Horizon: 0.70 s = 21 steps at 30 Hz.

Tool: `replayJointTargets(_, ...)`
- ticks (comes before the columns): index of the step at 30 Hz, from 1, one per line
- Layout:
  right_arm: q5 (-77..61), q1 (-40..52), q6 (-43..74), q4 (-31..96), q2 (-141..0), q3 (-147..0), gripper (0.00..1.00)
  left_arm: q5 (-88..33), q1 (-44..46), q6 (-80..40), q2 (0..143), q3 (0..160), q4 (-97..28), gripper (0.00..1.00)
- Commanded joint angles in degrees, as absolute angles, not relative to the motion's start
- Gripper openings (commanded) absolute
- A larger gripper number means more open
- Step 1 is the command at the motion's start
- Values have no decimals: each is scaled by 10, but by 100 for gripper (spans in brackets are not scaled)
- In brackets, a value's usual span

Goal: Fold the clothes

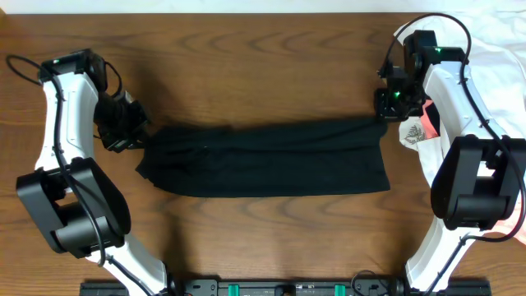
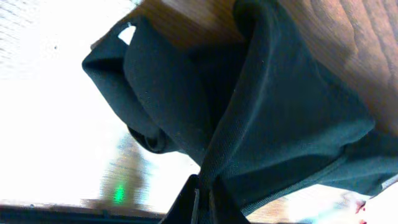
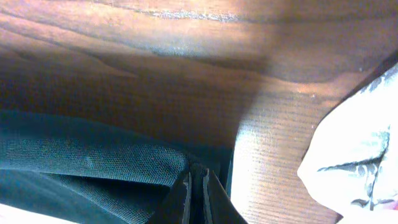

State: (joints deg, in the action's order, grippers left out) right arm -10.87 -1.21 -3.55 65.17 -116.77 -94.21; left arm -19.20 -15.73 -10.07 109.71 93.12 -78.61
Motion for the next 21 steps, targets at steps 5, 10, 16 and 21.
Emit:
replayJointTargets(5, -73, -15, -35, 677, -1166, -931, 10, -181, -159, -93, 1081, 928, -795, 6)
replayJointTargets(10, -46, -15, -35, 686, -1166, -906, 13, -173, -159, -92, 1081, 927, -808, 6)
replayJointTargets(16, -28, -16, -35, 664, -1166, -858, 14, -173, -159, -90, 1081, 919, -816, 6)
replayJointTargets(21, -29, -16, -35, 630, -1166, -846, 4, -173, -159, -90, 1081, 915, -816, 6)
